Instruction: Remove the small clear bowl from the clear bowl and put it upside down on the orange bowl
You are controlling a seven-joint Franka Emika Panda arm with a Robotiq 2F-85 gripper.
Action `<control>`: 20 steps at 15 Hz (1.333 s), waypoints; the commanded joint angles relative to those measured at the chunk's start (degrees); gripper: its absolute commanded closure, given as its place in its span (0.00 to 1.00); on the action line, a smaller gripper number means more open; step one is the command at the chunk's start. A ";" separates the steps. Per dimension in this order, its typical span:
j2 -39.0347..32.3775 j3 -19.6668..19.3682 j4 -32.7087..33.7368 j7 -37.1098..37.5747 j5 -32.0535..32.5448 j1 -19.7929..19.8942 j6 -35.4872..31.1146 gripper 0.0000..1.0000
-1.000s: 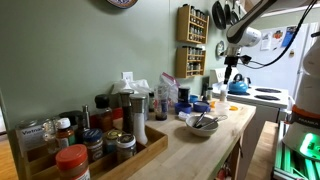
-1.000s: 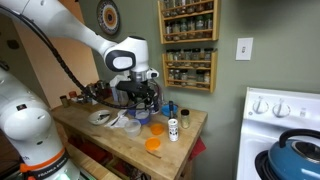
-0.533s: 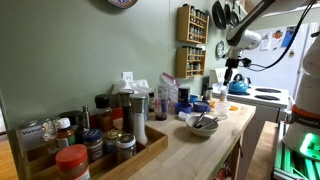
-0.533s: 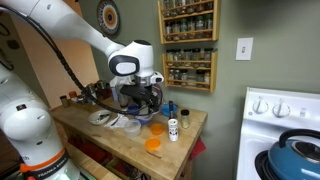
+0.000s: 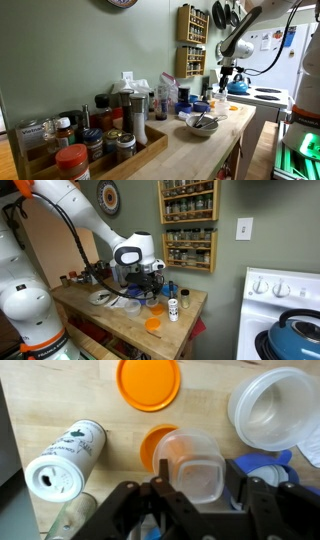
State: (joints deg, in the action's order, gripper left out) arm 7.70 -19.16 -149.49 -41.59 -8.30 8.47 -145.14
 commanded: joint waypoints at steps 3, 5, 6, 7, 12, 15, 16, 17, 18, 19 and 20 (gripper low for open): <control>-6.14 1.82 3.95 1.90 0.44 1.50 0.65 0.68; -7.40 2.23 5.21 2.56 0.64 2.02 0.69 0.68; -8.09 2.41 5.83 3.03 0.91 2.23 0.54 0.68; -8.73 2.60 6.34 3.56 1.23 2.46 0.42 0.68; -11.17 3.88 8.09 4.08 0.85 3.28 0.78 0.68; -12.32 4.49 8.90 4.67 1.08 3.68 0.99 0.68; -12.77 4.56 9.24 5.44 1.78 3.80 1.20 0.68; -13.10 4.65 9.51 6.04 2.27 3.94 1.19 0.68; -13.27 4.70 9.81 6.68 2.59 4.11 1.14 0.68; -13.34 4.81 9.93 7.03 2.65 4.26 1.11 0.28; -12.98 4.90 9.82 7.31 2.71 4.41 1.41 0.17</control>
State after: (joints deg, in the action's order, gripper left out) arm -4.36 -15.16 -140.64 -36.42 -7.20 11.49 -144.96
